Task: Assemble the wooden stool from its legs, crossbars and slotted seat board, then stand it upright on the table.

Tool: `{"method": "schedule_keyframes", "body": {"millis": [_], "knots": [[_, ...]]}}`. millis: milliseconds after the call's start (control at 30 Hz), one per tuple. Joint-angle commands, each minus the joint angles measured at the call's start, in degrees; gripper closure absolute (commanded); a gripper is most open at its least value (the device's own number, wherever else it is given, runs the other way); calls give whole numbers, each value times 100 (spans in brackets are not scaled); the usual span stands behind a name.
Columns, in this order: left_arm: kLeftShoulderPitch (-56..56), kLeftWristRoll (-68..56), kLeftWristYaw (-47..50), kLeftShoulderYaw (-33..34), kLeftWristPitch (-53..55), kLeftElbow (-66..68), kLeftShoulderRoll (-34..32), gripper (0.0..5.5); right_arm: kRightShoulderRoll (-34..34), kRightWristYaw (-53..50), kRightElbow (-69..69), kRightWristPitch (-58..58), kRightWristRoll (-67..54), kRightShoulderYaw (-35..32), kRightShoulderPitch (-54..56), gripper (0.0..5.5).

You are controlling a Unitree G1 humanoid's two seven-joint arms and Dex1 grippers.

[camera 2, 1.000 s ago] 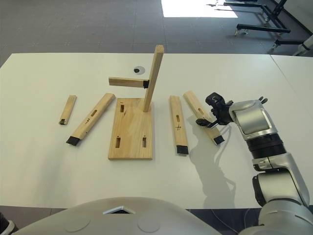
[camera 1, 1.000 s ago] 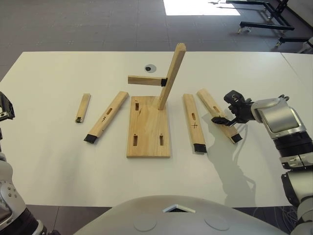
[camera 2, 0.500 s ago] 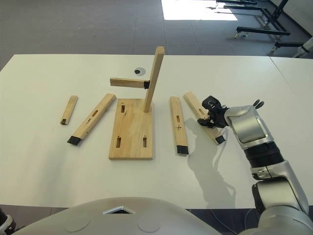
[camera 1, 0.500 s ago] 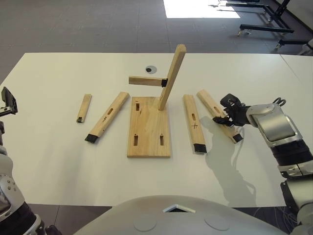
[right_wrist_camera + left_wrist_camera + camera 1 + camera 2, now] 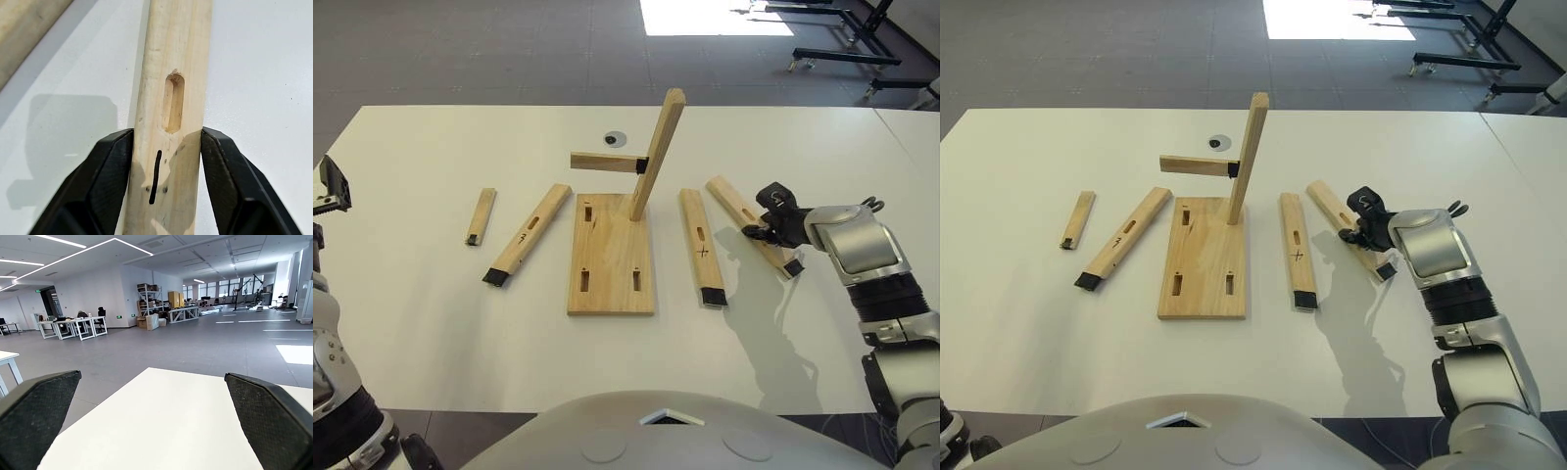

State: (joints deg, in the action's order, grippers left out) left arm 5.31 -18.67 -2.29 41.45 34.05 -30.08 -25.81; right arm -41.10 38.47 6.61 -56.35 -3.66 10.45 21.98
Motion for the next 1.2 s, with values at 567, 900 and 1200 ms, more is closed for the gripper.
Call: {"method": "schedule_keyframes", "body": {"millis": [567,900,1200], "knots": [[-2537,-2435,475,-3,1569,410,-262,10,765,-753,2466,1540,-399,-1490,2241,337],[-3293,-3043,471,-371,1576,1079,-269,10,925,-977,2925,3162,-627,-2055,3460,337],[-3912,-3752,823,-692,1696,1205,-33,10,1499,-348,2562,3507,-1238,-2051,4576,337]]}}
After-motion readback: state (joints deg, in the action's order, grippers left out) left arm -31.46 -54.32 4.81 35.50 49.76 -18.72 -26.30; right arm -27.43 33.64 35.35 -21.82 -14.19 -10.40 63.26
